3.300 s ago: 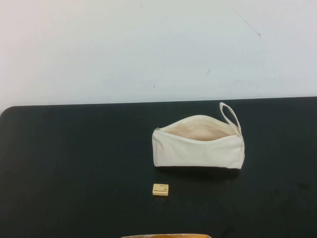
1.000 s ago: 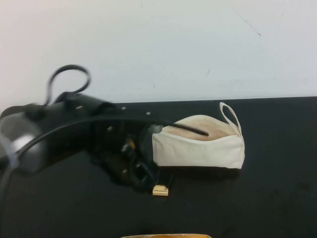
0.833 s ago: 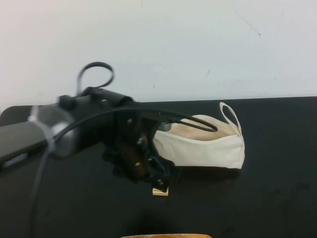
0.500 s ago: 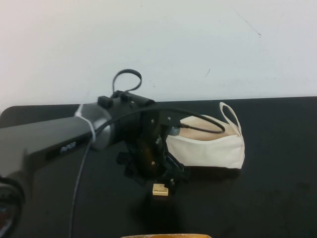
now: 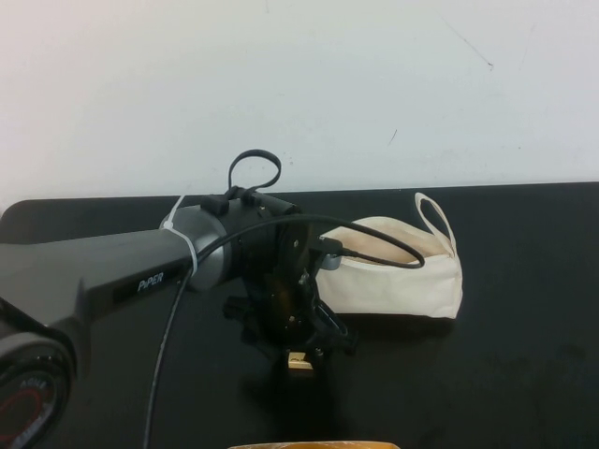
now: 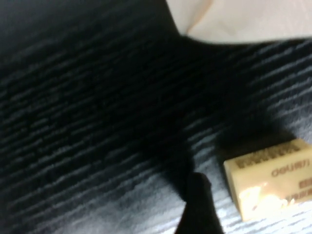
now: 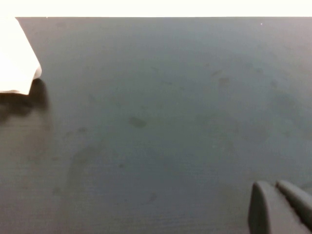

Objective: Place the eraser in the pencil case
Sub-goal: Pick up the eraser from the table

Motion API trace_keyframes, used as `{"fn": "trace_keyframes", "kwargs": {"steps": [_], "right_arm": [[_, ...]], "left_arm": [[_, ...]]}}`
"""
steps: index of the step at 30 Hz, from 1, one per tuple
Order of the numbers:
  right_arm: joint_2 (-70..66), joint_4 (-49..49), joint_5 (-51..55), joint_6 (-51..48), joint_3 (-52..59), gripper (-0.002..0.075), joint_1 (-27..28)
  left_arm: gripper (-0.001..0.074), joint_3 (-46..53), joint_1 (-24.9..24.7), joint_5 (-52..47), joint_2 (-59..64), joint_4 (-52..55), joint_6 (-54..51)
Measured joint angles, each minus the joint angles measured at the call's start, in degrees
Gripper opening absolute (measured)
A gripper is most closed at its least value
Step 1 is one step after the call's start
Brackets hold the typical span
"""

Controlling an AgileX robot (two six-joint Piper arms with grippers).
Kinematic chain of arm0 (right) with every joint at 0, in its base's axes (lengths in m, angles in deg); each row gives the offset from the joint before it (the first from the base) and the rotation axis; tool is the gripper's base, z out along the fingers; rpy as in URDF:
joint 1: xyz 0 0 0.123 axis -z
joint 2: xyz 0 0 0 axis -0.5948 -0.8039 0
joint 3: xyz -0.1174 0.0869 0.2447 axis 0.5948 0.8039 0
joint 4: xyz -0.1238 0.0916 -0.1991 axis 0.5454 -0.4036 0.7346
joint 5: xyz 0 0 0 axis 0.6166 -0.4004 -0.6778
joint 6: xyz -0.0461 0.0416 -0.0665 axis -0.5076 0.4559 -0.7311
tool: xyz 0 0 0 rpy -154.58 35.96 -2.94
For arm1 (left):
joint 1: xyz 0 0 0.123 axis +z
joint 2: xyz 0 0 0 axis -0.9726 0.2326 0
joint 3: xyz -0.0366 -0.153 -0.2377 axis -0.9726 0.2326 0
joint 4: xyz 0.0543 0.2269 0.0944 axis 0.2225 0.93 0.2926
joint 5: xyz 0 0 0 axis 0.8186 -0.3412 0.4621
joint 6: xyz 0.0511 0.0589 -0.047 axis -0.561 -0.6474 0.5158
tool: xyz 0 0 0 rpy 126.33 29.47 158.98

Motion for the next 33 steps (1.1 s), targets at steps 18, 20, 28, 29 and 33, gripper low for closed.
{"fn": "trace_keyframes", "kwargs": {"steps": [18, 20, 28, 29, 33], "right_arm": [[0.0, 0.0, 0.0, 0.0, 0.0, -0.0001, 0.0], [0.0, 0.0, 0.0, 0.0, 0.0, -0.0001, 0.0], [0.0, 0.0, 0.0, 0.0, 0.0, -0.0001, 0.0], [0.0, 0.0, 0.0, 0.0, 0.0, -0.0001, 0.0], [0.0, 0.0, 0.0, 0.0, 0.0, -0.0001, 0.0]], "left_arm": [[0.0335, 0.0, 0.0, 1.6, 0.0, 0.8, 1.7], [0.0314, 0.0, 0.0, 1.6, 0.0, 0.9, 2.5], [0.0307, 0.0, 0.0, 1.2, 0.0, 0.9, 3.9], [0.0306, -0.1, 0.0, 0.8, 0.0, 0.9, 3.9], [0.0304, -0.5, 0.0, -1.9, 0.0, 0.9, 3.8]]}}
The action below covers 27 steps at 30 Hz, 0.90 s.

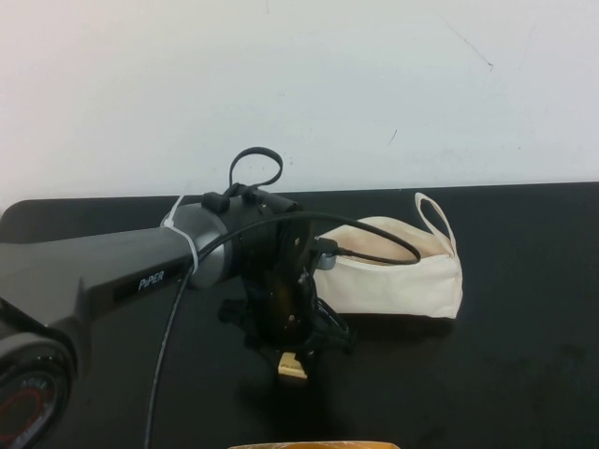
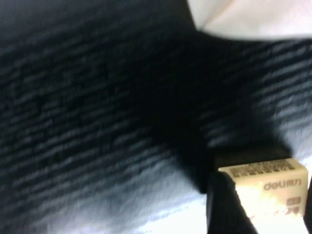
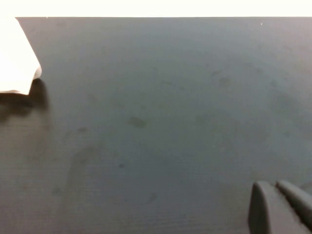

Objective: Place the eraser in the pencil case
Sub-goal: Pick up the eraser from the table, then place the eraser on the pencil case

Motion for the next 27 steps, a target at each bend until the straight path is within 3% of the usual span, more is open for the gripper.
{"fn": "trace_keyframes", "kwargs": {"steps": [10, 18, 21, 27], "right_arm": [[0.0, 0.0, 0.0, 0.0, 0.0, -0.0001, 0.0], [0.0, 0.0, 0.0, 0.0, 0.0, -0.0001, 0.0], [0.0, 0.0, 0.0, 0.0, 0.0, -0.0001, 0.0], [0.0, 0.0, 0.0, 0.0, 0.0, -0.0001, 0.0]], "left_arm": [[0.0304, -9.8, 0.0, -17.5, -0.2, 0.2, -6.6], [0.0304, -20.0, 0.0, -20.4, -5.5, -4.0, -11.3], [0.0304, -24.3, 0.0, -19.0, -6.8, -5.2, -12.4], [0.0304, -26.4, 0.0, -2.5, -5.3, -5.4, -13.9]]}}
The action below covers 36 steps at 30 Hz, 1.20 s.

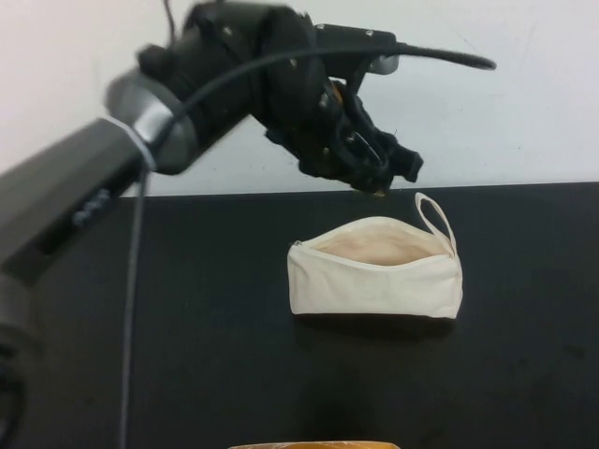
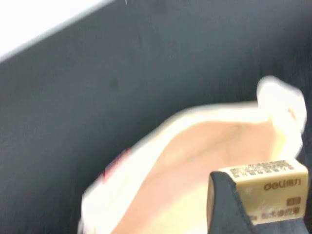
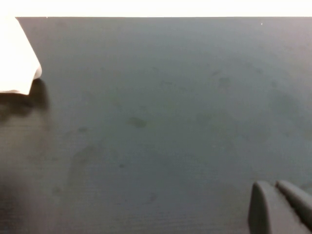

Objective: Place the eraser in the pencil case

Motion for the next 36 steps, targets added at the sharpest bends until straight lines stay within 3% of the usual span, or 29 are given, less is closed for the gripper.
{"fn": "trace_keyframes", "kwargs": {"steps": [8, 15, 19, 23, 26, 28, 30, 36], "right_arm": [[0.0, 0.0, 0.0, 0.0, 0.0, -0.0001, 0.0], [0.0, 0.0, 0.0, 0.0, 0.0, -0.0001, 0.0], [0.0, 0.0, 0.0, 0.0, 0.0, -0.0001, 0.0], [0.0, 0.0, 0.0, 0.0, 0.0, -0.0001, 0.0], [0.0, 0.0, 0.0, 0.0, 0.0, -0.0001, 0.0], [0.0, 0.0, 0.0, 0.0, 0.0, -0.0001, 0.0], [0.0, 0.0, 0.0, 0.0, 0.0, -0.0001, 0.0], [0.0, 0.0, 0.0, 0.0, 0.0, -0.0001, 0.0]], "left_arm": [[0.0323, 0.0, 0.0, 4.1, 9.9, -1.2, 3.2], [0.0629, -0.6, 0.0, 3.0, 12.0, -1.3, 3.7], [0.0651, -4.5, 0.0, -0.7, 12.0, -1.3, 2.7], [0.0528, -12.3, 0.0, -6.5, 12.0, 0.0, 3.1], [0.0344, -19.0, 0.0, -12.0, 11.5, 1.2, 3.3], [0.0181, -23.0, 0.0, -14.7, 10.5, 1.6, 2.1], [0.0076, -26.1, 0.0, -16.2, 9.0, 1.8, 1.2], [0.0007, -29.4, -1.9, -17.3, -0.7, 8.3, 0.2]]}}
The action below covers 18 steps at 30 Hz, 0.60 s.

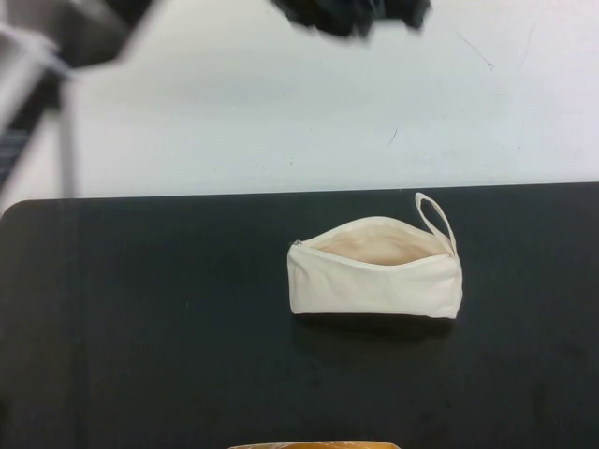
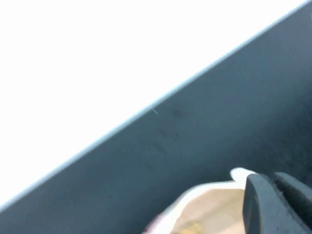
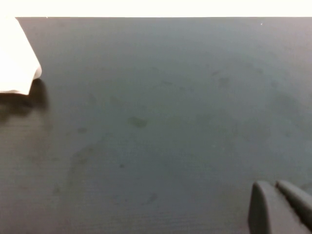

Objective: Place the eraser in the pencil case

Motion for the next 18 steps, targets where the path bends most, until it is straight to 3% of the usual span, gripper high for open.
{"fn": "trace_keyframes", "kwargs": {"steps": [9, 18], "right_arm": [[0.0, 0.0, 0.0, 0.0, 0.0, -0.0001, 0.0], [0.0, 0.0, 0.0, 0.0, 0.0, -0.0001, 0.0]], "left_arm": [[0.0001, -0.6, -9.8, -3.3, -16.3, 14.3, -0.5], [0.0, 4.0, -25.0, -3.3, -31.7, 32.0, -1.2]]}}
